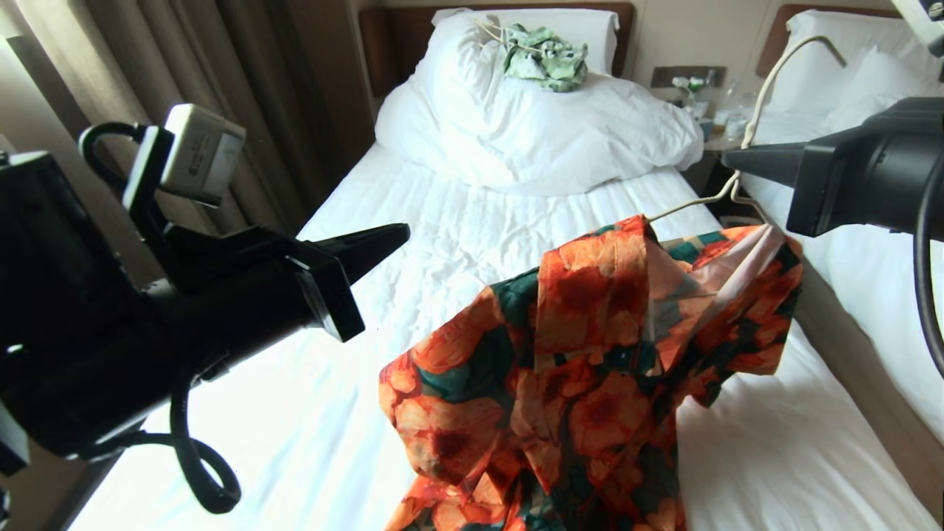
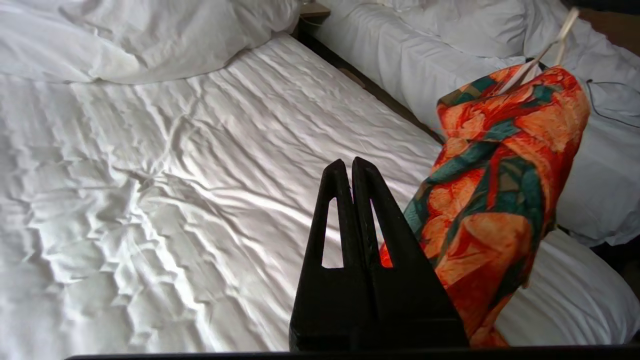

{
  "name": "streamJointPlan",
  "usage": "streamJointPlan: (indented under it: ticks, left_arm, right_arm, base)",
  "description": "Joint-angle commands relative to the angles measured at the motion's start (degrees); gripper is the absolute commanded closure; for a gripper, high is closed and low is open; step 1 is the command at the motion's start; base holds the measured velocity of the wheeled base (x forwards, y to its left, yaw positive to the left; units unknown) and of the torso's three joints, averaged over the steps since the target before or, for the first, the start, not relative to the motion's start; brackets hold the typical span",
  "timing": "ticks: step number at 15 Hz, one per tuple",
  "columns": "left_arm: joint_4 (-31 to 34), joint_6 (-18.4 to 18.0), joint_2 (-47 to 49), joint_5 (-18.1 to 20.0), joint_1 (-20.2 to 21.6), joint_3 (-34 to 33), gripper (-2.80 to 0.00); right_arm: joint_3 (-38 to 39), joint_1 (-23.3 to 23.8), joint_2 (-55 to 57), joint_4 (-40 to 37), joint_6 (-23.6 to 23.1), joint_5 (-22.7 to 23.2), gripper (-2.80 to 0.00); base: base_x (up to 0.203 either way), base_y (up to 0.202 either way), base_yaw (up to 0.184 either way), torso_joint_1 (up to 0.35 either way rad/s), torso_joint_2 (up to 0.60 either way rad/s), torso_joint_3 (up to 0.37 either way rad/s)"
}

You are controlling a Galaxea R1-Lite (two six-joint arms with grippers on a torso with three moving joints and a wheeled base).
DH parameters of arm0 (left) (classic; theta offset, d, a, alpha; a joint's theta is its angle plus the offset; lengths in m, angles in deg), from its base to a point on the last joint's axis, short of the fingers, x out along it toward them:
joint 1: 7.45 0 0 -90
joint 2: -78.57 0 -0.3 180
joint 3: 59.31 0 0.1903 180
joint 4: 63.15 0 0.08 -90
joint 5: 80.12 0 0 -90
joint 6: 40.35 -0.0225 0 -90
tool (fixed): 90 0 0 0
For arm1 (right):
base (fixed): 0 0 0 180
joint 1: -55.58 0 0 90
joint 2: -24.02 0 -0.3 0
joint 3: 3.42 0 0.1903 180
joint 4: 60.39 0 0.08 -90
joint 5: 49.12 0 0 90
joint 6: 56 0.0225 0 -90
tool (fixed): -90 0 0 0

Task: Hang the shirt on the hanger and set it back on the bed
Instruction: Take the clothes hanger out of the clothes

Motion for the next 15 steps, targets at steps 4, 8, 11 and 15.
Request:
streamJointPlan:
  ticks: [4,8,11,15]
  left_arm:
    - [-0.36,0.88,-2.53,0.07,4.8,-1.85,0.0]
    - [-0.33,0.88,-4.23,-0.23,6.41,-3.38,0.0]
    - [-0.25,0.8,-5.02,-0.31,7.47,-3.57,0.0]
    - [-0.25,0.83,-5.02,-0.33,7.47,-4.2,0.0]
  right_arm:
    - [-0.08,0.96,-0.83,3.49,-0.02,-0.05,0.0]
    - [-0.08,2.11,-0.79,5.68,-0.06,-0.14,0.0]
    - [-0.08,3.45,-0.81,5.88,-0.33,-0.19,0.0]
    - [-0.31,3.83,-0.83,5.88,-0.35,-0.49,0.0]
  base:
    - [0.0,0.0,0.0,0.107,-0.47,-0.368]
    - [0.0,0.0,0.0,0.15,-0.51,-0.361]
    - [0.0,0.0,0.0,0.177,-0.53,-0.355]
    - [0.0,0.0,0.0,0.21,-0.58,-0.365]
